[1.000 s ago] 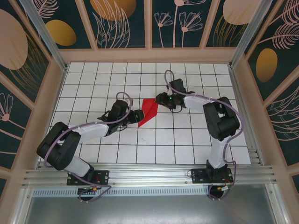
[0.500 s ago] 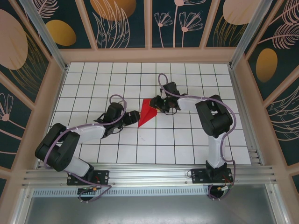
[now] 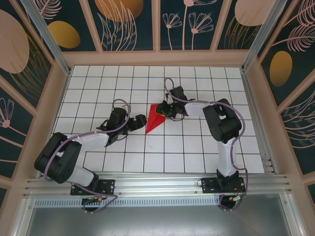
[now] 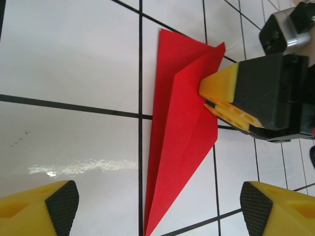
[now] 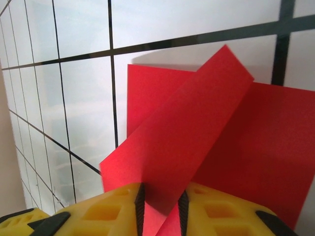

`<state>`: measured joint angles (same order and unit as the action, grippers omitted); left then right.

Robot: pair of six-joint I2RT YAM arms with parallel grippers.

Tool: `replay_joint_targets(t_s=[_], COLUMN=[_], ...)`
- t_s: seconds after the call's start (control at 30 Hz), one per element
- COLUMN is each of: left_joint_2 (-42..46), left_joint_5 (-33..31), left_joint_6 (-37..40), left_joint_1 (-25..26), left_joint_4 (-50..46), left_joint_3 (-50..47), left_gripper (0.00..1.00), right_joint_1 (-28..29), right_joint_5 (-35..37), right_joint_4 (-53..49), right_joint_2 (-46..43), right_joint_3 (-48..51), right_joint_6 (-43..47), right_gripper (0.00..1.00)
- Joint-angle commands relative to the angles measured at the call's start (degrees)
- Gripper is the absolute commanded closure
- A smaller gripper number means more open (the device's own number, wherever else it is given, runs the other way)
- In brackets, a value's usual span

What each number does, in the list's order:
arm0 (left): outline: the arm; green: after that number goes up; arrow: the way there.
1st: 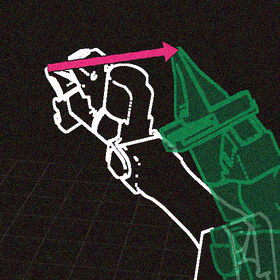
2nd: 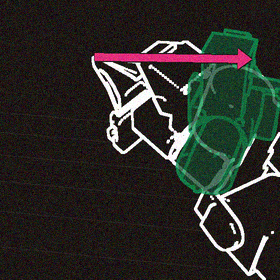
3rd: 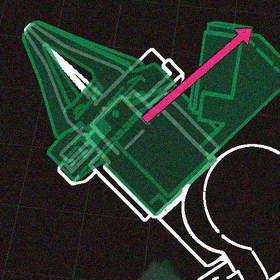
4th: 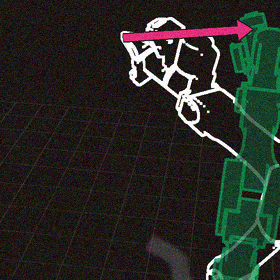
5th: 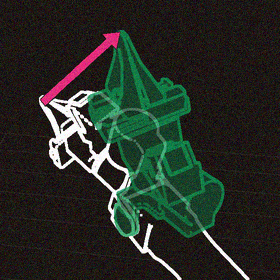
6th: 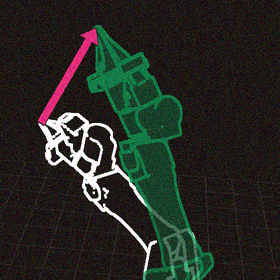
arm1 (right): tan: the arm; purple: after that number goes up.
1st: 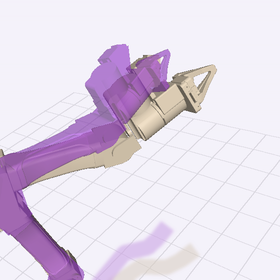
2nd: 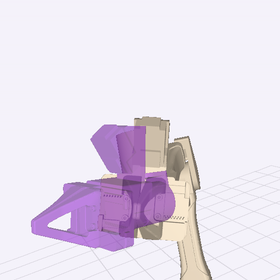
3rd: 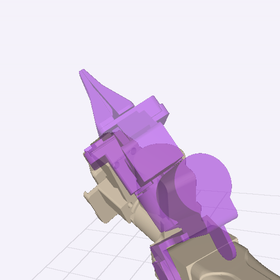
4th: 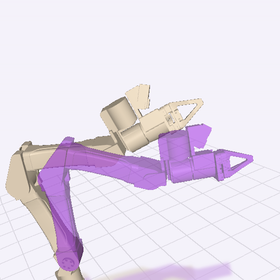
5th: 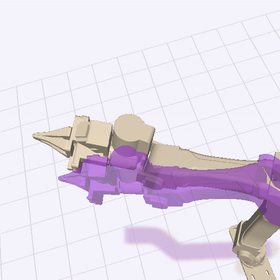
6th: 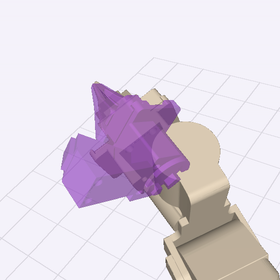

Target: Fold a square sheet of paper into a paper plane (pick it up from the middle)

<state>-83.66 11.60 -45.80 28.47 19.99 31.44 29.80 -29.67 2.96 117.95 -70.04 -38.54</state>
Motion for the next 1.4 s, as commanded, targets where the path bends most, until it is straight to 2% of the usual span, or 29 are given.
replay_joint_targets(t_s=[0.0,0.2,0.3,0.5,0.77,1.0,1.13,1.37], left_joint_2=[1.77,3.28,3.87,5.19,5.17,4.00,2.43,0.50], left_joint_5=[2.30,6.37,9.76,19.96,28.97,31.08,32.35,32.70], left_joint_6=[-1.02,-2.29,-3.59,-9.71,-16.13,-16.96,-19.83,-20.43], left_joint_1=[-0.86,-2.76,-4.06,-7.61,-8.25,-8.25,-8.23,-8.25], left_joint_4=[2.31,5.43,7.90,18.20,31.12,35.13,40.27,40.79], left_joint_3=[-1.41,-3.38,-4.31,-6.88,-7.19,-6.47,-6.90,-6.58], left_gripper=[0.11,0.05,0.01,0.01,0.02,0.01,0.01,0.04], right_joint_1=[0.60,0.78,0.64,-0.43,-0.93,-0.88,-0.71,-0.19], right_joint_5=[-2.14,-2.44,-3.15,-8.46,-15.73,-21.94,-23.17,-24.49], right_joint_4=[3.68,8.81,12.91,20.87,24.55,30.10,31.77,34.20], right_joint_2=[0.99,-1.55,-4.60,-11.94,-17.47,-19.10,-19.43,-19.19], right_joint_3=[-1.00,1.43,4.08,8.99,9.61,9.64,9.48,8.87], right_joint_6=[-1.08,-1.56,-2.18,-3.97,-8.13,-14.55,-16.39,-19.06], right_gripper=[0.78,1.00,1.00,1.00,1.00,1.00,1.00,1.00])
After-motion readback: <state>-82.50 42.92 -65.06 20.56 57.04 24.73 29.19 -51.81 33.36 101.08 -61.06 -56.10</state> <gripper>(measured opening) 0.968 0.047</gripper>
